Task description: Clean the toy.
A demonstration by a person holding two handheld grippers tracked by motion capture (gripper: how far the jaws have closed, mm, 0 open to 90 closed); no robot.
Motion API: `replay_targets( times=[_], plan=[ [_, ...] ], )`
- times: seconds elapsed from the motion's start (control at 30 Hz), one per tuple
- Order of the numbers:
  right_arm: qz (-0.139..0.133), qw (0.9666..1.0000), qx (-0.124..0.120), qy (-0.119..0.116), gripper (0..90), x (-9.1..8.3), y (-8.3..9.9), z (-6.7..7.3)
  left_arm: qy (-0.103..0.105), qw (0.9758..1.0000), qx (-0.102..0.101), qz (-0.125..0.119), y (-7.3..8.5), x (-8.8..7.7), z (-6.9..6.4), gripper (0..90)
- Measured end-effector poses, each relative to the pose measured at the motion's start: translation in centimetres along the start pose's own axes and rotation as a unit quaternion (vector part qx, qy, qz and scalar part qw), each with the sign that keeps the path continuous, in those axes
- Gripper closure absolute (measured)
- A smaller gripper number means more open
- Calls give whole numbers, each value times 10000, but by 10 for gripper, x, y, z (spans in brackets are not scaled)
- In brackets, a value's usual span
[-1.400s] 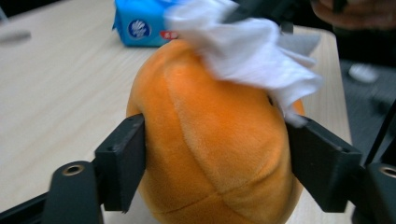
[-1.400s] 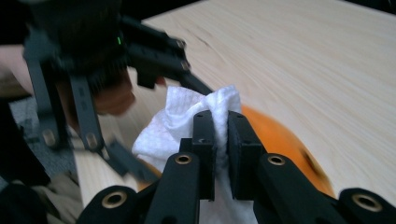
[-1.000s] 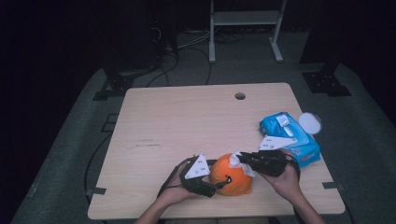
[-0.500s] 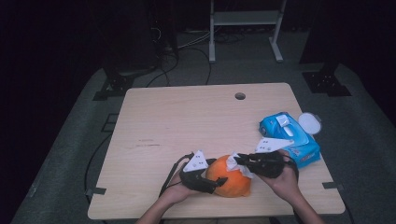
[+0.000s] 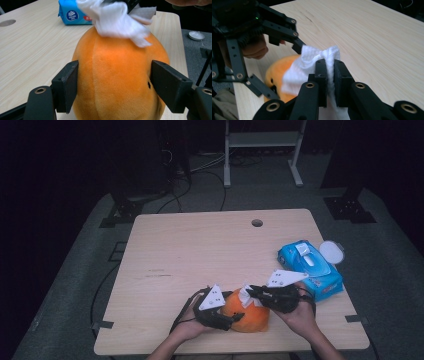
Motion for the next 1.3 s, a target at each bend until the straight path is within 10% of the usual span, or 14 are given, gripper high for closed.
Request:
replay_targets(
  times=[0.23, 0.77, 1.13, 1.3],
  plan=[
    [89, 9988, 446, 158, 819, -14, 19, -32, 81, 9995, -288, -68, 8, -2, 8, 263],
    [156, 9980, 417, 440, 819, -22, 22, -42, 42, 9986, -535, -30, 18, -6, 18, 258],
    [62, 9999, -48, 101, 815, -9, 9, -1, -33, 9984, -565, 8, 19, -4, 19, 250],
    [96, 9997, 146, 183, 815, -11, 14, -17, -40, 9980, -625, -40, 20, -5, 22, 251]
  ],
)
Point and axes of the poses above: each handheld gripper's, and its own axes: x roughly forward along the jaws, y roughly out of its underside, z roughly to its left, the point moved 3 cm from there along x, roughly forward along the jaws, and after that the axes turned 12 degrees about x, right-handed, at the moved point
